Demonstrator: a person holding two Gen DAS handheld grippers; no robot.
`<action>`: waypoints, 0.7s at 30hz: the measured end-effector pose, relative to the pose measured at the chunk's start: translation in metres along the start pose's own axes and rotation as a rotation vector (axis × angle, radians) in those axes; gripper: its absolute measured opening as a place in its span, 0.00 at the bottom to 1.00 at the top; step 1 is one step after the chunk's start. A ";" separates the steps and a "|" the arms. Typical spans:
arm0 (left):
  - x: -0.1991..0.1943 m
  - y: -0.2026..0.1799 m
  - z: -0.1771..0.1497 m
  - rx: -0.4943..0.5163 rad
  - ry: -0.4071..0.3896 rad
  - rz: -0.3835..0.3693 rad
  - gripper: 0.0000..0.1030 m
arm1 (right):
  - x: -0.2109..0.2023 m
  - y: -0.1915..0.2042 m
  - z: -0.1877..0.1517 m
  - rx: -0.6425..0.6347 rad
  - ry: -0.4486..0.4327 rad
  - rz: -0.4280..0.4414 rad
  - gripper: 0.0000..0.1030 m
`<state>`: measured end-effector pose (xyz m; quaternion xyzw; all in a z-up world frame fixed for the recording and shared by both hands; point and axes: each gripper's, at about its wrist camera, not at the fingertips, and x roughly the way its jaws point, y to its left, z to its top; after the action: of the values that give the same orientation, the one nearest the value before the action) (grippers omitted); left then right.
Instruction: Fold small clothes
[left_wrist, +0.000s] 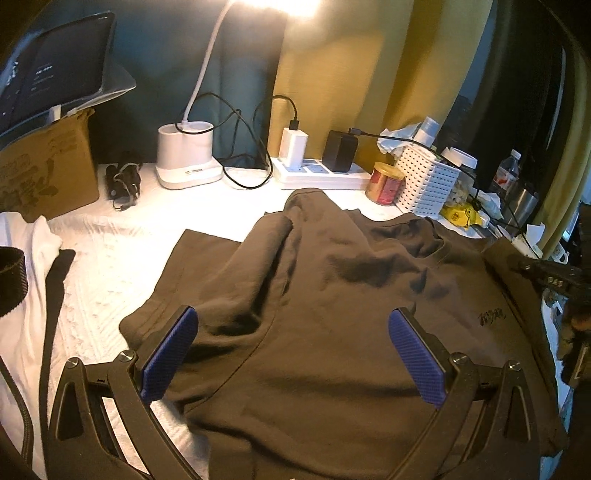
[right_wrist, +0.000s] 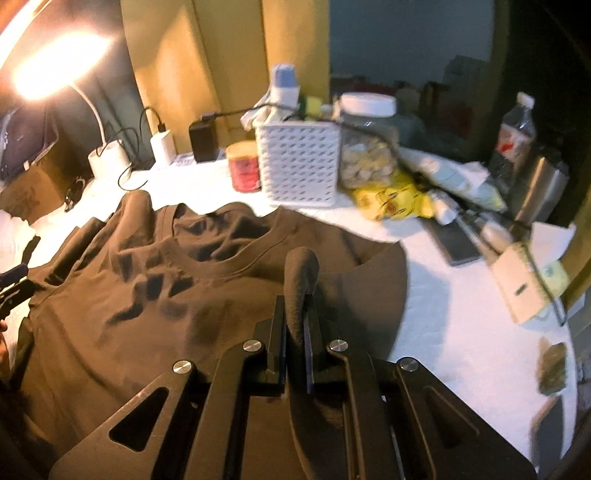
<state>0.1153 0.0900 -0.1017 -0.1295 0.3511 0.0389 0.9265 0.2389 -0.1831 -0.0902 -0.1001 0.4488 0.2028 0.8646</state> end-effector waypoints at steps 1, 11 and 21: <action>-0.001 0.001 -0.001 0.002 0.000 0.002 0.99 | 0.006 0.005 -0.001 -0.001 0.008 0.011 0.08; -0.016 0.006 -0.005 0.007 -0.007 0.021 0.99 | 0.030 0.036 -0.005 -0.003 0.037 0.141 0.43; -0.024 -0.017 -0.008 0.043 0.000 0.011 0.99 | -0.037 -0.024 -0.036 0.039 -0.043 0.043 0.54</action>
<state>0.0949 0.0722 -0.0875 -0.1077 0.3527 0.0363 0.9288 0.2039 -0.2273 -0.0808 -0.0693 0.4361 0.2145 0.8712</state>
